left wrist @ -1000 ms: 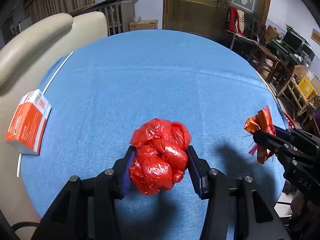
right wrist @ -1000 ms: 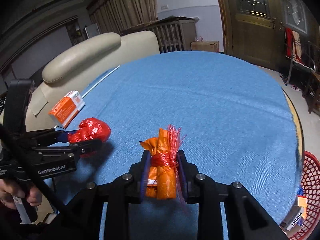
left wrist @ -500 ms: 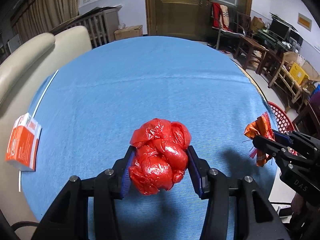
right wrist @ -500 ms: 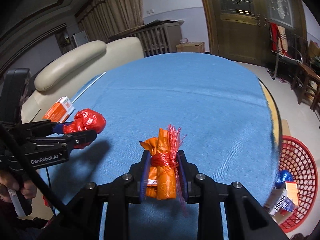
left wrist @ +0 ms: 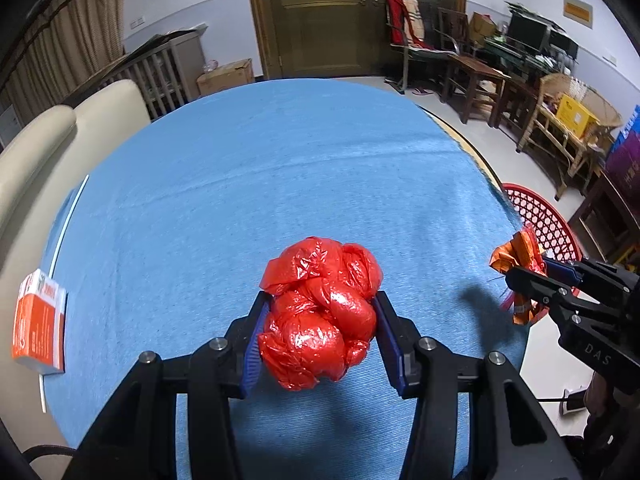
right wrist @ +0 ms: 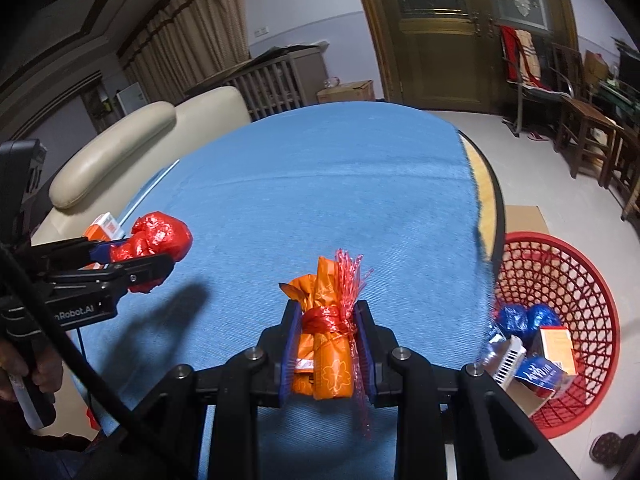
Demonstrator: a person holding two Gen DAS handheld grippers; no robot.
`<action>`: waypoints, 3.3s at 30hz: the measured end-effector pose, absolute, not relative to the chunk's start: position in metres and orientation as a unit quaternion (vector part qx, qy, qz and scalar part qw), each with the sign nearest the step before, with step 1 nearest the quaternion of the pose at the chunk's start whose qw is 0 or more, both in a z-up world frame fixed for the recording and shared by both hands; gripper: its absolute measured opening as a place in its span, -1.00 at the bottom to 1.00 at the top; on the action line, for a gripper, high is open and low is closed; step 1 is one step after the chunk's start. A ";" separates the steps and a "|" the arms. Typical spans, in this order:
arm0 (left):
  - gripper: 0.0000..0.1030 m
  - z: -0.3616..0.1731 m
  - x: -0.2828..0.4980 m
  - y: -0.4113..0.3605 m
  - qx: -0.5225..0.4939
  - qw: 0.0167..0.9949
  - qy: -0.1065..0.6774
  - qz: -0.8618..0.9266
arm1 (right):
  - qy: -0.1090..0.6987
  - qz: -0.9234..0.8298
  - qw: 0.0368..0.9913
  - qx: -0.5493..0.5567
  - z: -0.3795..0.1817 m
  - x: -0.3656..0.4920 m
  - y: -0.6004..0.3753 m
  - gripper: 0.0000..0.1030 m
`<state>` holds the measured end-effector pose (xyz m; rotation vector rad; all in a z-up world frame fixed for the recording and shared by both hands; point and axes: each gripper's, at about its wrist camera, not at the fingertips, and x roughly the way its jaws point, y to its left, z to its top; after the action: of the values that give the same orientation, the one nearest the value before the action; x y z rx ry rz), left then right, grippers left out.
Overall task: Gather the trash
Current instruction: 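Carry the red bag with the left gripper while the right carries the candy to the basket, then open the left gripper over the red basket while the right gripper releases the candy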
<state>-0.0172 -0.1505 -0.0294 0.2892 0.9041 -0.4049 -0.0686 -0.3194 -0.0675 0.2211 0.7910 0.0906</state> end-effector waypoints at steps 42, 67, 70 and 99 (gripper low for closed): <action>0.00 -0.036 -0.033 -0.230 0.232 0.830 0.430 -0.269 | 0.376 -0.034 0.906 0.194 -0.076 -0.099 -0.407 -0.45; 0.00 -0.035 -0.048 -0.298 0.273 0.805 0.416 -0.324 | 0.357 -0.102 0.898 0.237 -0.072 -0.139 -0.468 -0.45; 0.00 -0.035 -0.049 -0.306 0.276 0.802 0.414 -0.330 | 0.354 -0.110 0.897 0.240 -0.071 -0.143 -0.475 -0.45; 0.00 -0.040 -0.046 -0.383 0.279 0.787 0.392 -0.386 | 0.337 -0.140 0.884 0.292 -0.068 -0.144 -0.519 -0.44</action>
<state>-0.0458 -0.3827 -0.0403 0.6015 0.8452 -0.8331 -0.1437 -0.5193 -0.0680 0.6084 0.7012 -0.2917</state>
